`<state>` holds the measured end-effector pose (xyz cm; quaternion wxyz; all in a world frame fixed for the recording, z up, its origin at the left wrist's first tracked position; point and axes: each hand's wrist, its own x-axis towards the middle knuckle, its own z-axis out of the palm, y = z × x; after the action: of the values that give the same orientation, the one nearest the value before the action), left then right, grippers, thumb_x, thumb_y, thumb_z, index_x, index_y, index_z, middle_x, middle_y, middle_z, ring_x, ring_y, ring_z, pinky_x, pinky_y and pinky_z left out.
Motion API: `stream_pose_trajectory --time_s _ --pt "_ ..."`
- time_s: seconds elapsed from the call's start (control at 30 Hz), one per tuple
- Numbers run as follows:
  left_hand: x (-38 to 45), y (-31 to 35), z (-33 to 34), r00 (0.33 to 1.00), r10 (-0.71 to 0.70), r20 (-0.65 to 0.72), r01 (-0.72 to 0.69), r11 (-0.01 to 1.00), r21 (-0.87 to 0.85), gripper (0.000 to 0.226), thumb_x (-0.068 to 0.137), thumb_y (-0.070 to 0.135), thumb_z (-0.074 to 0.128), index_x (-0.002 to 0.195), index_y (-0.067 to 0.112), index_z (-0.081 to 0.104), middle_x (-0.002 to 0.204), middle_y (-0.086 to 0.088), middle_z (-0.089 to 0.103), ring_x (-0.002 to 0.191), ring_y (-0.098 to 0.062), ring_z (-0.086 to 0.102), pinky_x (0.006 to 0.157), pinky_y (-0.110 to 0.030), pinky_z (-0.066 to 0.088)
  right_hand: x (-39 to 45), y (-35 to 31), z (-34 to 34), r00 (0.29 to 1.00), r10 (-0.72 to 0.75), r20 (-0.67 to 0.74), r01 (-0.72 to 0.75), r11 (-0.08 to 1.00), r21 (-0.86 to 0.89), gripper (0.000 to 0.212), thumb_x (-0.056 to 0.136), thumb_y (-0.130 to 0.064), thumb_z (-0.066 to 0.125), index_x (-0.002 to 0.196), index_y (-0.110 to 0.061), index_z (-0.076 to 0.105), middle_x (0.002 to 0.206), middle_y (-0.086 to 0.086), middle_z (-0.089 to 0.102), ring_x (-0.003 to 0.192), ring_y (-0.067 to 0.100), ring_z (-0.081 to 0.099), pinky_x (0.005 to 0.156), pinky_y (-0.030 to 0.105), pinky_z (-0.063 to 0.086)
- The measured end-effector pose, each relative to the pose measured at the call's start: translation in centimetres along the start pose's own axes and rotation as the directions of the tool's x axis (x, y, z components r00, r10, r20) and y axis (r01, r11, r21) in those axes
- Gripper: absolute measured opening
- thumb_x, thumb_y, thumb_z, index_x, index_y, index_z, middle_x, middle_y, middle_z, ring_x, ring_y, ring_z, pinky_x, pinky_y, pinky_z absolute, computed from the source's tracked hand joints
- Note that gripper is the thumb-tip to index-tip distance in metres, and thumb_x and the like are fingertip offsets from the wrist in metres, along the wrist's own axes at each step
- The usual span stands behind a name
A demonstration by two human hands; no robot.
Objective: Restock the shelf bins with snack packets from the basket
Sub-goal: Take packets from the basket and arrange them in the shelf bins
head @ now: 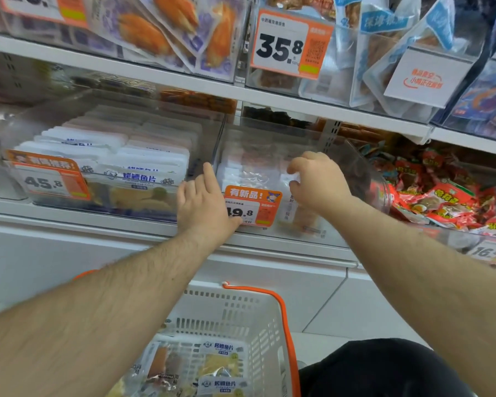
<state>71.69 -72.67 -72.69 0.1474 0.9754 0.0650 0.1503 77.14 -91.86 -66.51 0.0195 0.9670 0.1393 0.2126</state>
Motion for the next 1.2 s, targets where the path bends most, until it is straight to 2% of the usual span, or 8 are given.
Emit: stream_pose_trajectory --time_s 0.17,0.27,0.43,0.63,0.8,0.97,1.1,1.2 --pt "-0.7 -1.5 -1.8 0.994 0.107 -0.009 -0.106 0.975 -0.195 0.103 0.076 0.050 0.076 0.152 0.012 0.018 0.153 -0.008 0.030 0.141 -0.024 0.026 0.119 -0.037 0.017 -2.5 -7.0 -0.2 0.894 -0.199 -0.402 0.307 0.925 0.224 0.006 0.073 -0.003 0.068 0.077 -0.007 0.070 0.077 0.008 0.066 0.074 0.029 0.060 0.067 0.037 0.050" --pt "-2.1 -4.7 -3.2 0.983 0.155 -0.099 -0.173 0.961 -0.215 0.066 0.077 0.037 0.072 0.136 0.024 0.045 0.133 0.003 0.051 0.126 -0.019 0.044 0.103 -0.035 0.025 -4.0 -11.3 1.4 0.891 -0.153 -0.428 0.339 0.852 0.400 0.005 0.069 -0.008 0.063 0.071 -0.008 0.067 0.070 0.007 0.064 0.069 0.026 0.058 0.063 0.032 0.045" --pt "-4.6 -12.0 -4.9 0.953 0.099 0.286 -0.063 0.989 -0.134 0.040 0.079 0.032 0.069 0.118 0.034 0.058 0.100 0.018 0.061 0.109 -0.010 0.058 0.092 -0.032 0.029 -6.7 -18.1 6.3 0.923 -0.327 -0.204 0.385 0.800 0.460 0.009 0.067 -0.011 0.061 0.072 -0.012 0.068 0.070 0.004 0.065 0.067 0.029 0.062 0.061 0.030 0.048" --pt "-5.6 -17.7 -5.3 0.806 0.029 0.592 -0.002 0.999 -0.046 0.035 0.086 0.036 0.071 0.117 0.027 0.060 0.110 0.011 0.062 0.100 -0.013 0.059 0.090 -0.031 0.048 -9.2 -23.7 13.5 0.882 -0.378 0.279 0.172 0.812 0.558 0.017 0.085 -0.008 0.054 0.093 -0.010 0.069 0.095 0.009 0.067 0.090 0.031 0.061 0.076 0.038 0.051" --pt "-4.9 -19.6 -4.0 0.723 0.013 0.691 0.045 0.997 -0.066 0.041 0.087 0.036 0.071 0.124 0.021 0.060 0.114 0.005 0.064 0.099 -0.016 0.063 0.092 -0.038 0.052 -12.1 -25.3 20.1 0.700 -0.314 0.641 -0.022 0.888 0.460 0.014 0.091 -0.017 0.051 0.099 -0.011 0.061 0.101 0.009 0.064 0.091 0.028 0.057 0.079 0.035 0.051" --pt "-4.0 -19.4 -2.8 0.642 0.021 0.766 0.037 0.998 -0.058 0.050 0.089 0.042 0.067 0.133 0.024 0.054 0.124 0.003 0.063 0.107 -0.021 0.064 0.096 -0.042 0.052 -15.2 -25.2 26.3 0.459 -0.063 0.886 -0.435 0.854 0.286 0.003 0.087 -0.008 0.059 0.087 -0.009 0.056 0.074 0.002 0.054 0.063 0.013 0.049 0.050 0.023 0.042" --pt "-3.8 -19.1 -0.9 0.541 0.034 0.840 -0.028 0.999 -0.022 0.028 0.090 0.041 0.064 0.111 0.024 0.056 0.104 0.002 0.053 0.089 -0.017 0.052 0.084 -0.031 0.046 -17.6 -24.9 30.6 0.201 0.169 0.965 -0.653 0.757 0.004 0.018 0.085 -0.011 0.068 0.093 -0.003 0.054 0.064 -0.001 0.046 0.052 0.008 0.044 0.035 0.018 0.037" --pt "-3.7 -19.3 0.0 0.494 0.016 0.869 -0.062 0.998 0.017 0.031 0.090 0.042 0.061 0.105 0.015 0.058 0.097 0.002 0.047 0.084 -0.017 0.044 0.082 -0.037 0.049 -18.9 -25.3 33.5 0.131 0.285 0.950 -0.745 0.660 -0.095 0.036 0.074 -0.016 0.071 0.099 -0.004 0.048 0.071 0.001 0.053 0.057 0.013 0.053 0.035 0.018 0.036"
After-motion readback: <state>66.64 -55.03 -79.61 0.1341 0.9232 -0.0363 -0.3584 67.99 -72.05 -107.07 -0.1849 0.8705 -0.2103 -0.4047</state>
